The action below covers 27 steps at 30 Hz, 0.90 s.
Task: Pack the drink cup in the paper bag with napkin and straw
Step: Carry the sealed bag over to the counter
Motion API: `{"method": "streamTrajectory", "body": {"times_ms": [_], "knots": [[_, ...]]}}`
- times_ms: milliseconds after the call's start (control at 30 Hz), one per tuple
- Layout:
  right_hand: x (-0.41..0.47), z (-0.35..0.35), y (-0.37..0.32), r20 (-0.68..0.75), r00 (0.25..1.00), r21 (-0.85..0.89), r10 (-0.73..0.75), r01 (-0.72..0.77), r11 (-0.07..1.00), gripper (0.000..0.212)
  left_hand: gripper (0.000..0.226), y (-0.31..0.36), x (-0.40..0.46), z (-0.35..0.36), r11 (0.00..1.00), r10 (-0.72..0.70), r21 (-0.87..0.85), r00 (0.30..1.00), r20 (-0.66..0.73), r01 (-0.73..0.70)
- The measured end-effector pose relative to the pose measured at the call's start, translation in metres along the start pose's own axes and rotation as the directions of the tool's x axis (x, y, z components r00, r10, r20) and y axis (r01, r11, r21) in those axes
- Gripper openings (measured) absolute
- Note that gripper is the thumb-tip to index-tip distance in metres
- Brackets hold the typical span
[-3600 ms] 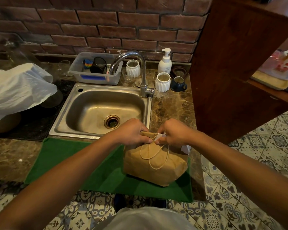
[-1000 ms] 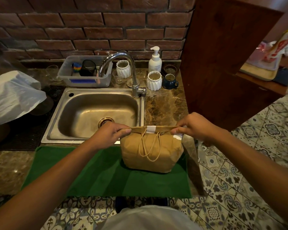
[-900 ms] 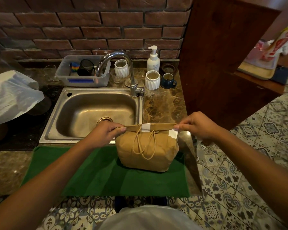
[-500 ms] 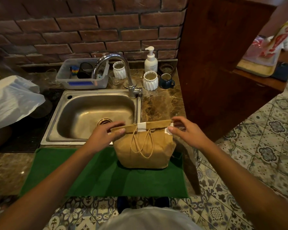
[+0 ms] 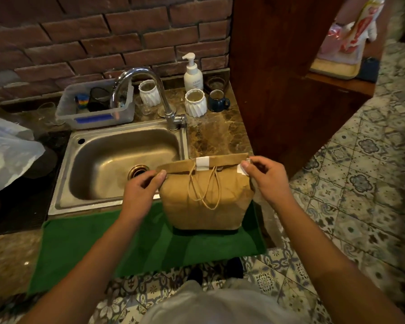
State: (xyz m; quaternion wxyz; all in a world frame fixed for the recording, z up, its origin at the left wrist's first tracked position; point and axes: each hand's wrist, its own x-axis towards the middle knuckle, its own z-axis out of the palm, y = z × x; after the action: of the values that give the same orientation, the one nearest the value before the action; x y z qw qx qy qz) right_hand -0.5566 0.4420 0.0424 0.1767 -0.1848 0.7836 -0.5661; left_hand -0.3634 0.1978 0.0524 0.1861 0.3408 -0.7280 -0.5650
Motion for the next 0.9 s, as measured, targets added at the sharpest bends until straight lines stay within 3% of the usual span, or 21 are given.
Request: {"method": "streamTrajectory", "body": {"times_ms": [133,200,367,467,567,633,733,800,900], "knots": [[-0.041,-0.025,-0.015,-0.296,0.955,0.022,0.028,-0.023,0.999,0.028,0.009,0.036,0.019,0.021,0.997,0.079,-0.038,0.981,0.176,-0.074],[-0.068,-0.038,-0.019,-0.447,0.892,0.008,0.059,-0.062,0.998,0.034,0.009,0.053,0.023,0.038,0.993,0.112,-0.071,0.953,0.280,-0.096],[-0.151,-0.083,-0.026,-0.714,0.694,0.055,0.094,-0.078,0.995,0.024,0.013,0.100,-0.005,0.099,0.983,0.182,-0.117,0.850,0.494,-0.142],[-0.205,-0.111,-0.026,-0.830,0.541,0.096,0.133,-0.096,0.991,0.028,0.010,0.126,-0.037,0.143,0.979,0.204,-0.144,0.753,0.626,-0.146],[-0.263,-0.137,-0.023,-0.910,0.389,0.126,0.146,-0.078,0.989,0.017,0.006,0.144,-0.076,0.188,0.970,0.242,-0.176,0.644,0.726,-0.167],[-0.301,-0.155,-0.022,-0.949,0.281,0.123,0.145,-0.093,0.988,0.016,0.020,0.153,-0.105,0.221,0.968,0.251,-0.187,0.576,0.778,-0.169],[-0.361,-0.183,-0.017,-0.983,0.141,0.101,0.120,-0.134,0.986,0.015,0.035,0.164,-0.155,0.278,0.959,0.273,-0.203,0.457,0.846,-0.195],[-0.405,-0.204,-0.011,-0.991,0.064,0.110,0.120,-0.142,0.984,0.004,0.031,0.170,-0.194,0.318,0.955,0.277,-0.211,0.369,0.887,-0.209],[-0.468,-0.240,0.001,-0.993,-0.065,0.112,0.102,-0.175,0.978,0.012,0.027,0.182,-0.260,0.373,0.950,0.281,-0.234,0.235,0.931,-0.207]]}}
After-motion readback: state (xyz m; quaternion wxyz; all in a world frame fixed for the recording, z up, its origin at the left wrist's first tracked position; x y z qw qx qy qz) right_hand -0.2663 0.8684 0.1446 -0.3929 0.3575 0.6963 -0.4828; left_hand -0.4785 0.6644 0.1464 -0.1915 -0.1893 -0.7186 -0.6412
